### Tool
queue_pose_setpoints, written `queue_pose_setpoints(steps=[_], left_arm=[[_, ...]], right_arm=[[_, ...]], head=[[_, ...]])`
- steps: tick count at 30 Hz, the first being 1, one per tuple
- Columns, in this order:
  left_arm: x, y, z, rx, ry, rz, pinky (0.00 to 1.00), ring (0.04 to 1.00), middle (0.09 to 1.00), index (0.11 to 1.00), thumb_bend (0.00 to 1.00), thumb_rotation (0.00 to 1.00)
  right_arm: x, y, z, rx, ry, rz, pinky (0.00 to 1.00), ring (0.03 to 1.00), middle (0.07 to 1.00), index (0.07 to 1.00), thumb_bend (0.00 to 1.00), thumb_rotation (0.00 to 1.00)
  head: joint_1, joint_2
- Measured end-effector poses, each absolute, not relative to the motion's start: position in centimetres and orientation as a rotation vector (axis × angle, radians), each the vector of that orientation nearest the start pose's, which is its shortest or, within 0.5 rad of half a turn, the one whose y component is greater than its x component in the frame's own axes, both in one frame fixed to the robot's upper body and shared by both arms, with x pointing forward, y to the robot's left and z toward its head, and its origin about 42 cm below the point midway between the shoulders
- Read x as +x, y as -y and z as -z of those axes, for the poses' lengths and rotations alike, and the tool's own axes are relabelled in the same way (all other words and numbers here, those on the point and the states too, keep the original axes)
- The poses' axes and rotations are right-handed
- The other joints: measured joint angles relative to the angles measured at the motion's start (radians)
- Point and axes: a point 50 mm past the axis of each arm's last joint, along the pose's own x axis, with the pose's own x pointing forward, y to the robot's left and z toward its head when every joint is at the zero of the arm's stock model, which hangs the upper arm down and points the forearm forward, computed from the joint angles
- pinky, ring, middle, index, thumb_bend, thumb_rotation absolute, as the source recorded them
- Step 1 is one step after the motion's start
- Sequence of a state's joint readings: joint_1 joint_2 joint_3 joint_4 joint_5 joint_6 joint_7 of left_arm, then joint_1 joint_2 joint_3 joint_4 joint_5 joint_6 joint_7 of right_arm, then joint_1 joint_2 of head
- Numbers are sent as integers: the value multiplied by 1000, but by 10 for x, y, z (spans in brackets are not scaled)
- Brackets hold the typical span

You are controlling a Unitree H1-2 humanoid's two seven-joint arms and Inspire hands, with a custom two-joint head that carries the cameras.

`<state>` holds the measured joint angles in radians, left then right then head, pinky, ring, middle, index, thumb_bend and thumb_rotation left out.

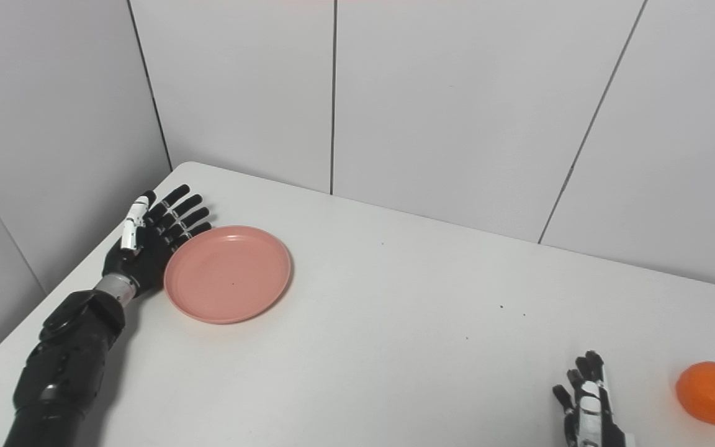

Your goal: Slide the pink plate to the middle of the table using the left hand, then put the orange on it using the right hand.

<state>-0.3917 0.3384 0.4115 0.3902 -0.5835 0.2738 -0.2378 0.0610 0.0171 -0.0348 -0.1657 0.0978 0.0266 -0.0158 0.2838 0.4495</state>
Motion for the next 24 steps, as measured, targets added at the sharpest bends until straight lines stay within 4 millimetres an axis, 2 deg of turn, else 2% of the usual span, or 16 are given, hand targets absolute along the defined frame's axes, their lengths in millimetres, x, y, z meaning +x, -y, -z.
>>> queue_pose_setpoints(steps=[14, 24], left_arm=[[398, -368, -159, -458, -63, -32, 808, 828, 837, 821, 342, 1000], [401, -340, -157, -480, -79, 35, 797, 826, 840, 835, 337, 1000]], right_arm=[[264, 219, -124, 88, 81, 66, 947, 950, 949, 954, 123, 1000], [264, 218, -124, 96, 81, 66, 946, 953, 956, 953, 122, 1000]], head=[[-17, 18], [-25, 25]])
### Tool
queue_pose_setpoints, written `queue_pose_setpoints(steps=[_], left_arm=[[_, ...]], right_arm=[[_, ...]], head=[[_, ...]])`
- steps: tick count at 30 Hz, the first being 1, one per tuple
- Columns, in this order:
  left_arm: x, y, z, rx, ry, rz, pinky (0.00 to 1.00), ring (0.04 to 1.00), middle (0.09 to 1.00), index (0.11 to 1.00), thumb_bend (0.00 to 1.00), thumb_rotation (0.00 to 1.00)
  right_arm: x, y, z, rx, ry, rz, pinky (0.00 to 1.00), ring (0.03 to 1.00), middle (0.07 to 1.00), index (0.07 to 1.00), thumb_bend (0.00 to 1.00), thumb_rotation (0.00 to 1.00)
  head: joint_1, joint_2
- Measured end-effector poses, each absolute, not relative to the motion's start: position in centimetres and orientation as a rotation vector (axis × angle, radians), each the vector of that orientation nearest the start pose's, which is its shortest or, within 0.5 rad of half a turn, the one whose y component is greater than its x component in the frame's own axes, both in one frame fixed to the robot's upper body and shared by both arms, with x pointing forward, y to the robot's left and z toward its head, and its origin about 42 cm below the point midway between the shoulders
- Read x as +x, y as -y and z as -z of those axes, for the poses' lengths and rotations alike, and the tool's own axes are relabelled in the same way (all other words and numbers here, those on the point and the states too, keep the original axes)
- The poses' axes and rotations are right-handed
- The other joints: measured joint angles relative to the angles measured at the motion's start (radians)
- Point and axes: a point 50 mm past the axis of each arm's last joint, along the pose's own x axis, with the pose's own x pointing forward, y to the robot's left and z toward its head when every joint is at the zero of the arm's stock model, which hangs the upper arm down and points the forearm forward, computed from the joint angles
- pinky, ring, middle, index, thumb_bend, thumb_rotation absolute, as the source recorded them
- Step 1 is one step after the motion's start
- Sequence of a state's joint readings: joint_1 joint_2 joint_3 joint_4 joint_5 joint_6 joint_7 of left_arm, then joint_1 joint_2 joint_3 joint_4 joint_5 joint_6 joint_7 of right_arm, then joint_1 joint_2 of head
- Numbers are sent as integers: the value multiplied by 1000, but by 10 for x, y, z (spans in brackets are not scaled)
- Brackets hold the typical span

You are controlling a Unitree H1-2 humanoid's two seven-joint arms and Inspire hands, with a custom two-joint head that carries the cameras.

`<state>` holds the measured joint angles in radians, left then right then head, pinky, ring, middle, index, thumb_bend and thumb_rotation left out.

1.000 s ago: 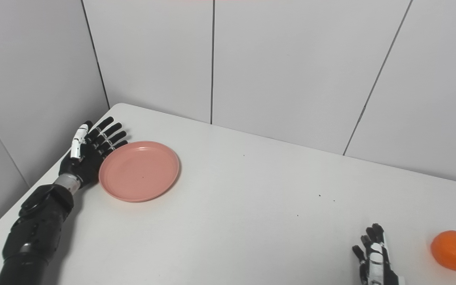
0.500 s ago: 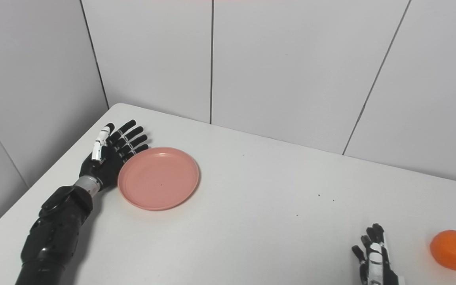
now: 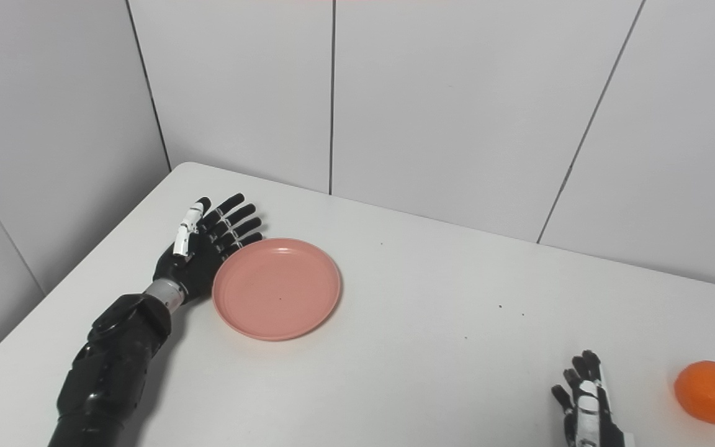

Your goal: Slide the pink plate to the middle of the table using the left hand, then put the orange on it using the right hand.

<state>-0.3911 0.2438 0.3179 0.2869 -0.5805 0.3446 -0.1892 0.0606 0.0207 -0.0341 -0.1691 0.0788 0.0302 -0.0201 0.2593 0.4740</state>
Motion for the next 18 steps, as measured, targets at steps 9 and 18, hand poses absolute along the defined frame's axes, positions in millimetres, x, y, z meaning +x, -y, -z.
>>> queue_pose_setpoints(steps=[9, 18], left_arm=[[406, -321, -157, -487, -101, 75, 812, 824, 834, 827, 350, 1000], [409, -303, -155, -475, -113, 108, 797, 815, 830, 815, 344, 1000]], right_arm=[[264, 218, -124, 101, 81, 67, 948, 947, 951, 950, 127, 1000], [265, 217, -123, 100, 80, 67, 929, 937, 942, 942, 156, 1000]], head=[[-8, 5], [-31, 18]])
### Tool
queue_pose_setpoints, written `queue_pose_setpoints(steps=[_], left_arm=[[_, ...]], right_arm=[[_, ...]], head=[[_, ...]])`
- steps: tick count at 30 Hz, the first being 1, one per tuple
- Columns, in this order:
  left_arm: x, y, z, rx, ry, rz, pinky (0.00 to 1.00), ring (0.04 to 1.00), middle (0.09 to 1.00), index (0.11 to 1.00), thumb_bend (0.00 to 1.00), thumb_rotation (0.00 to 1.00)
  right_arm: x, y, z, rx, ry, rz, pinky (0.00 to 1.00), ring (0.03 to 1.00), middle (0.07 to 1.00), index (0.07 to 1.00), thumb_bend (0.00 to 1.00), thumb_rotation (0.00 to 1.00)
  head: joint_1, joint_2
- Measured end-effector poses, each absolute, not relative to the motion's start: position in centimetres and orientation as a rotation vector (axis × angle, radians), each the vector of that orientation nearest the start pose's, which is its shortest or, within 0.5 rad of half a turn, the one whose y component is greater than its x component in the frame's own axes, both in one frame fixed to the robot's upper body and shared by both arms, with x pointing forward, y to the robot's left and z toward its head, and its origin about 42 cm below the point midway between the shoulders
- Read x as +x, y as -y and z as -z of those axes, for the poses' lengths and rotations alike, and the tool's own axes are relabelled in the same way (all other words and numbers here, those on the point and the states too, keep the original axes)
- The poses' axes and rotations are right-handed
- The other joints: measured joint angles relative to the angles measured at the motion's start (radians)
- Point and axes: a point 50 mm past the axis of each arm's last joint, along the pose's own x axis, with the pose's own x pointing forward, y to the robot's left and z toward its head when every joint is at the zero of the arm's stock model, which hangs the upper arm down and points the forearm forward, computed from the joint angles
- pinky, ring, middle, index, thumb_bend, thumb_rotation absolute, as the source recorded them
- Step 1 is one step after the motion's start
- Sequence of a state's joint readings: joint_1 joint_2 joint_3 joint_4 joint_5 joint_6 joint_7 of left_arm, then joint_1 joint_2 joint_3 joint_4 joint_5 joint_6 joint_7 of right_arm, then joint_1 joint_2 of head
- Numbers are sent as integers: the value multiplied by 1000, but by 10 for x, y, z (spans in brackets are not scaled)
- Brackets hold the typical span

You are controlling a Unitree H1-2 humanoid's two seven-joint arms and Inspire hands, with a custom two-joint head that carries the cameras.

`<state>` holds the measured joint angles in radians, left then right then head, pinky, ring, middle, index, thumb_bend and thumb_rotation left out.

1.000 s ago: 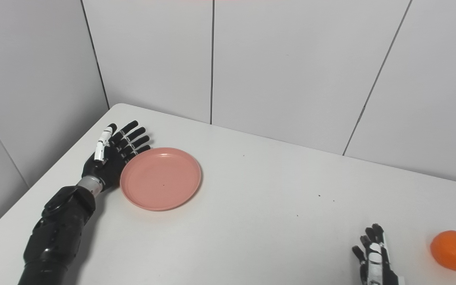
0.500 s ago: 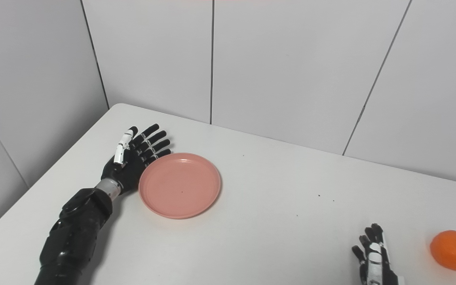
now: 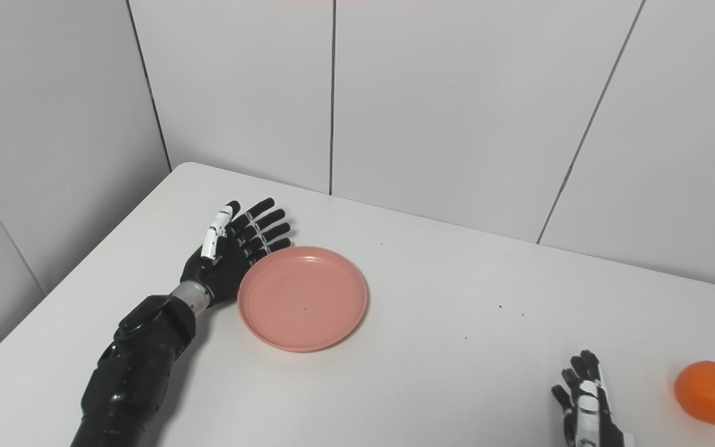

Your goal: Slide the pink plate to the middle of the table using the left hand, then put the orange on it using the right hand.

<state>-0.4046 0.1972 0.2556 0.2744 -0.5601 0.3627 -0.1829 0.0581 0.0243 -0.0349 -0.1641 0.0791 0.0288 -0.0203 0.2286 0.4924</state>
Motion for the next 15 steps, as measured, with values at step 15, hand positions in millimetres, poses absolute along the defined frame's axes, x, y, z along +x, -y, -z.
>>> queue_pose_setpoints(steps=[15], left_arm=[[412, -269, -149, -474, -128, 199, 813, 837, 851, 842, 354, 1000]], right_arm=[[265, 215, -123, 93, 80, 73, 913, 930, 936, 941, 185, 1000]], head=[[-22, 15]])
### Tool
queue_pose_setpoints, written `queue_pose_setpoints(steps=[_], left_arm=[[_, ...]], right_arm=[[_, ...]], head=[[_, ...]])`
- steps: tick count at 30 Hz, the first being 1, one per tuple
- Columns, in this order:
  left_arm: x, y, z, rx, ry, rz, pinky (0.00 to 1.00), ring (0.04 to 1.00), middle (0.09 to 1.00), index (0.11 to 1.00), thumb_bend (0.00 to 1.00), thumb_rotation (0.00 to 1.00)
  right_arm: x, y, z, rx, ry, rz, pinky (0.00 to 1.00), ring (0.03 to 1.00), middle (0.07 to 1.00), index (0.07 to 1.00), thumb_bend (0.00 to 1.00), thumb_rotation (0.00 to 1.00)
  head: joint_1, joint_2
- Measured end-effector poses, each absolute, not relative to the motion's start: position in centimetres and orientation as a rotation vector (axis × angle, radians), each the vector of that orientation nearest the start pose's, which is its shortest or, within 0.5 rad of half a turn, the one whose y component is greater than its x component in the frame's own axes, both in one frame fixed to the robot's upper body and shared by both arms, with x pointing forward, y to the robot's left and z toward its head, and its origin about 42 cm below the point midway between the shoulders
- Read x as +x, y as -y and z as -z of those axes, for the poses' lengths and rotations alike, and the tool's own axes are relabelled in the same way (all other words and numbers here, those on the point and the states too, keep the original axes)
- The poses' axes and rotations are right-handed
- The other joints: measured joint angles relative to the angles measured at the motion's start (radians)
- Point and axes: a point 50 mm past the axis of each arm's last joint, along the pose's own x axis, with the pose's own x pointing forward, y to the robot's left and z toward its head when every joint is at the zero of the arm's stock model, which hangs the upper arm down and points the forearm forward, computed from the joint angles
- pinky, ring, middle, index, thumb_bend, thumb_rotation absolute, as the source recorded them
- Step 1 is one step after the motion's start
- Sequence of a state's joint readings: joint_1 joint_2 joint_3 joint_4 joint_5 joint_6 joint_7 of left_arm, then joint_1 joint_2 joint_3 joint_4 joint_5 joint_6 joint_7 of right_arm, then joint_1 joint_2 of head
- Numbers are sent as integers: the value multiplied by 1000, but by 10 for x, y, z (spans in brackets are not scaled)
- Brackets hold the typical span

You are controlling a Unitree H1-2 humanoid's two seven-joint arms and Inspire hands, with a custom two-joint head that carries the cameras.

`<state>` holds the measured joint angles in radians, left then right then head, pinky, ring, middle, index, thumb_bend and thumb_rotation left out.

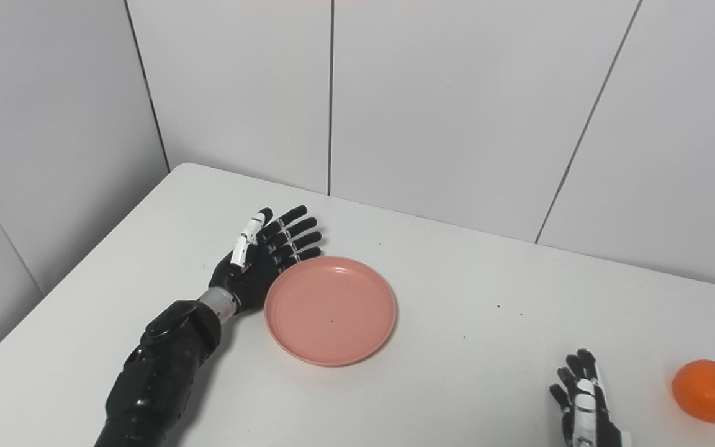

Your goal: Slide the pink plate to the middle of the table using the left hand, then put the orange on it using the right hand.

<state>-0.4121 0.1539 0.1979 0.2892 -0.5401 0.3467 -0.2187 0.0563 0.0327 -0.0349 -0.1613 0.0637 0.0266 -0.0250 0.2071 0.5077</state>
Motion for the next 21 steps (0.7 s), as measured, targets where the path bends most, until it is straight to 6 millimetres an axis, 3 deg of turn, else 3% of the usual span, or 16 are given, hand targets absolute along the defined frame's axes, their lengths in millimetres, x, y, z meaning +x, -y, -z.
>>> queue_pose_setpoints(steps=[21], left_arm=[[409, -216, -142, -488, -146, 302, 815, 823, 833, 825, 347, 1000]], right_arm=[[266, 211, -123, 82, 80, 88, 899, 921, 930, 933, 199, 1000]], head=[[-44, 28]])
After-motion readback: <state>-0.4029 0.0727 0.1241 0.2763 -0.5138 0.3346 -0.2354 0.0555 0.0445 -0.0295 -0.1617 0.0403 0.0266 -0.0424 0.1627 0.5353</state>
